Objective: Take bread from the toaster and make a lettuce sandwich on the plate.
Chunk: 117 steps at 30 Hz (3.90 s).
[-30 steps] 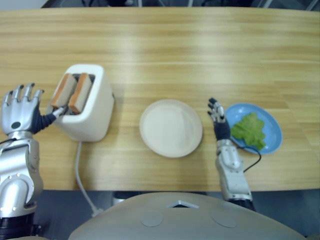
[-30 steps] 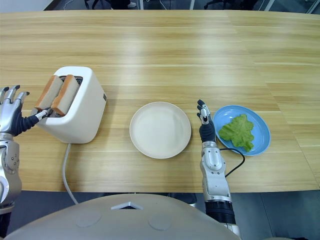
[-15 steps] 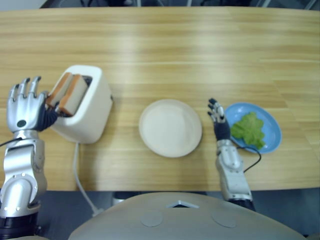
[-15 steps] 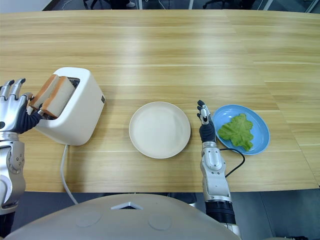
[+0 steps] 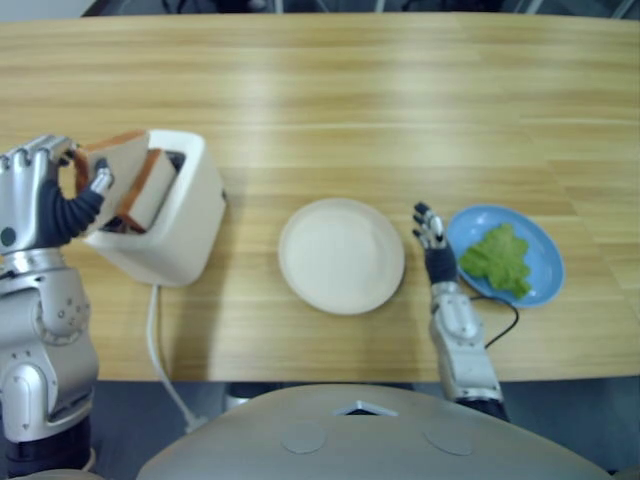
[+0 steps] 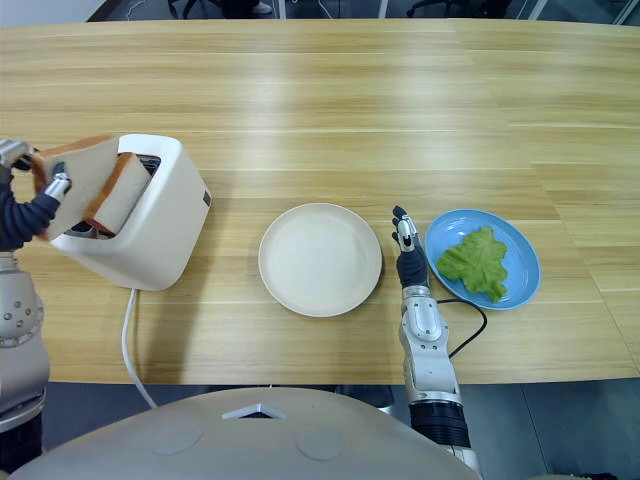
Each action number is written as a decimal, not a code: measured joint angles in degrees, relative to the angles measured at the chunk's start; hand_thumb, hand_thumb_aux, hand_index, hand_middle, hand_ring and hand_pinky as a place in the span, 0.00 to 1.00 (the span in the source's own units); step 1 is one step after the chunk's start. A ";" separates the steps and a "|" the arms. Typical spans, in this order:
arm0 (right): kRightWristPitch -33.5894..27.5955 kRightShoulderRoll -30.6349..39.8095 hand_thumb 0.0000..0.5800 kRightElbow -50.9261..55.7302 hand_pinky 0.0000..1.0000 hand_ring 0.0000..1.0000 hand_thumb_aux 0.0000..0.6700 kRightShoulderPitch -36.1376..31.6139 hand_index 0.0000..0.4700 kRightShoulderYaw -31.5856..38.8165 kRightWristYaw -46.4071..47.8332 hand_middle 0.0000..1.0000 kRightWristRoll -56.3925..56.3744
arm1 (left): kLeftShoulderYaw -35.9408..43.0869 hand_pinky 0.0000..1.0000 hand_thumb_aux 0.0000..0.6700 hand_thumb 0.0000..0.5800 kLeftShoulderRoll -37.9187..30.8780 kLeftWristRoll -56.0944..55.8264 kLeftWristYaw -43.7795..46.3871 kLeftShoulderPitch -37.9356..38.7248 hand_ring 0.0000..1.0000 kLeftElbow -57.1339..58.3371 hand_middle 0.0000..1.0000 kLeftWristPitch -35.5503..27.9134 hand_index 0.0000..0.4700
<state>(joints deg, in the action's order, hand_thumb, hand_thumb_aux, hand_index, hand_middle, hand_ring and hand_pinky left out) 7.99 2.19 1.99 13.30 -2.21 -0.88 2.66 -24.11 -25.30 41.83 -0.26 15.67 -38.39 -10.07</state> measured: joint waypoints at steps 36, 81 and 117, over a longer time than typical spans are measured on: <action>-0.91 0.96 0.00 3.04 0.00 0.00 0.00 -2.76 0.00 -0.38 -2.03 0.00 0.03 | 46.09 1.00 1.00 1.00 22.24 -36.80 -0.72 -14.86 1.00 5.42 1.00 -19.76 0.98; -3.46 10.29 0.00 -14.69 0.00 0.00 0.00 1.77 0.00 -3.19 0.70 0.00 4.11 | 54.07 0.00 0.00 0.00 15.18 18.79 0.39 -9.63 0.00 4.05 0.00 -14.43 0.00; 10.10 49.15 0.00 22.21 0.00 0.00 0.00 -0.91 0.00 1.13 -11.75 0.00 42.55 | 43.22 0.00 0.00 0.00 13.63 17.76 -5.44 6.26 0.00 9.56 0.00 -7.28 0.00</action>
<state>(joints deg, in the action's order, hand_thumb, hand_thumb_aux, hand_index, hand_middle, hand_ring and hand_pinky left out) 18.09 51.33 24.19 12.39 -1.08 -12.63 45.21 19.11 -11.66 59.59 -5.70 21.94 -28.83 -17.35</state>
